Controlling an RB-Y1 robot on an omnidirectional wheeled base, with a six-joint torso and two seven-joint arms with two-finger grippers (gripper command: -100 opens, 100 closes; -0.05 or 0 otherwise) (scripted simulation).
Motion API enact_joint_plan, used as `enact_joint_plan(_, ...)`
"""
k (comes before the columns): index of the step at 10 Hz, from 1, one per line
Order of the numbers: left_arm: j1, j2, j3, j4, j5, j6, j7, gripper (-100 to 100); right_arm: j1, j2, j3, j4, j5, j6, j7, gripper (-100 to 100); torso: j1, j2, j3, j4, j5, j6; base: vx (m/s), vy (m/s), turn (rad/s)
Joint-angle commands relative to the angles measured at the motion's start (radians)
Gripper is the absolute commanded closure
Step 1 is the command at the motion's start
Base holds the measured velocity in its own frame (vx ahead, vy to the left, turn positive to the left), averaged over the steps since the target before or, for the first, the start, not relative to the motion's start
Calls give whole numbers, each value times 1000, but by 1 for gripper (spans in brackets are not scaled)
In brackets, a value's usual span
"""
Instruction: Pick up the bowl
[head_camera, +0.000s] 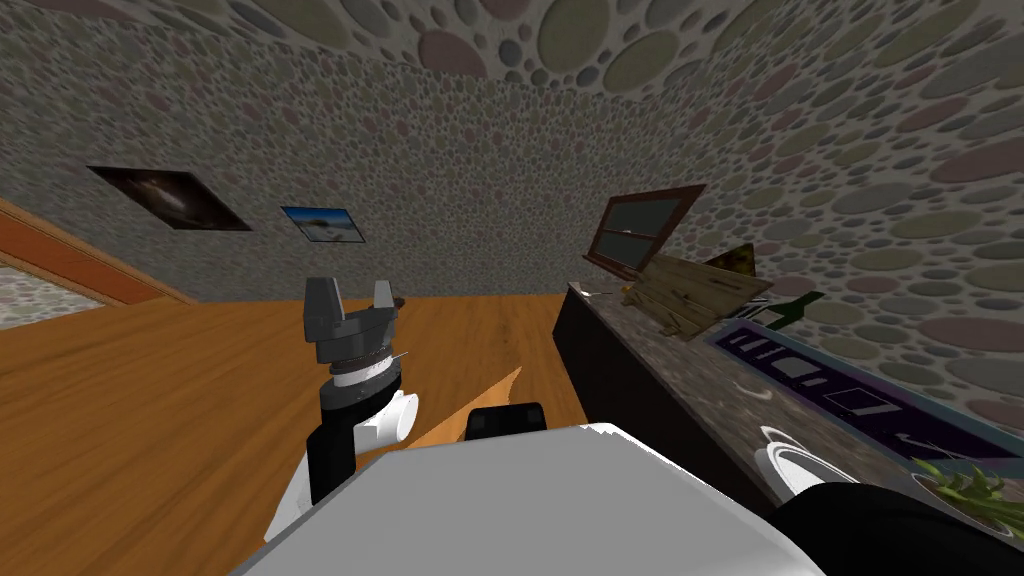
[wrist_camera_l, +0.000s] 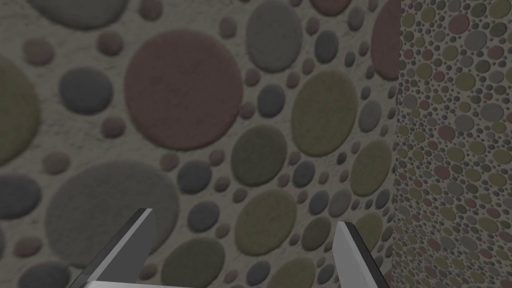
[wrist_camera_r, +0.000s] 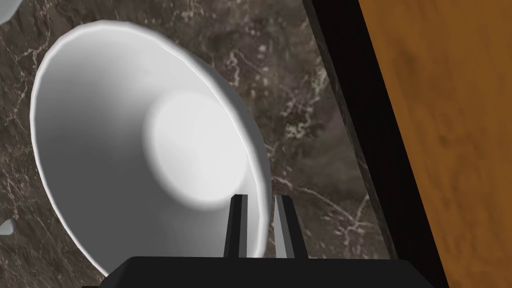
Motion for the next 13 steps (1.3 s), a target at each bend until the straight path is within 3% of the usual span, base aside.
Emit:
enact_joint_plan(1,0,0,0,0,0,0,0,0,-5,0,-48,16,16,-11,50,100,0,0,0,0,0,0,257,-114,-429)
enact_joint_plan(3,0,0,0,0,0,0,0,0,-5,0,-48,16,16,-11,93,100,-5,-2,-1,0,-1,-1,146,-71,-315)
enact_joint_plan(4,0,0,0,0,0,0,0,0,-4,-4,-96,27,28,-20,126,100,-2,5,3,1,-1,-1,173,-92,-359)
enact_joint_plan(6,0,0,0,0,0,0,0,0,-4,-4,-99,27,28,-20,185,100,-4,1,1,1,-1,0,163,-62,-339)
enact_joint_plan(7,0,0,0,0,0,0,0,0,-3,-8,-149,38,39,-30,223,100,-2,5,3,1,0,-1,229,-87,-435)
enact_joint_plan(9,0,0,0,0,0,0,0,0,-3,-8,-149,38,39,-30,277,100,-4,0,0,0,0,0,159,-48,-340)
enact_joint_plan(10,0,0,0,0,0,0,0,0,-2,-12,-194,49,51,-39,305,100,-2,5,3,1,1,-1,219,-49,-397)
enact_joint_plan(13,0,0,0,0,0,0,0,0,-2,-12,-199,49,51,-39,370,100,-1,4,2,1,1,-3,132,-15,-211)
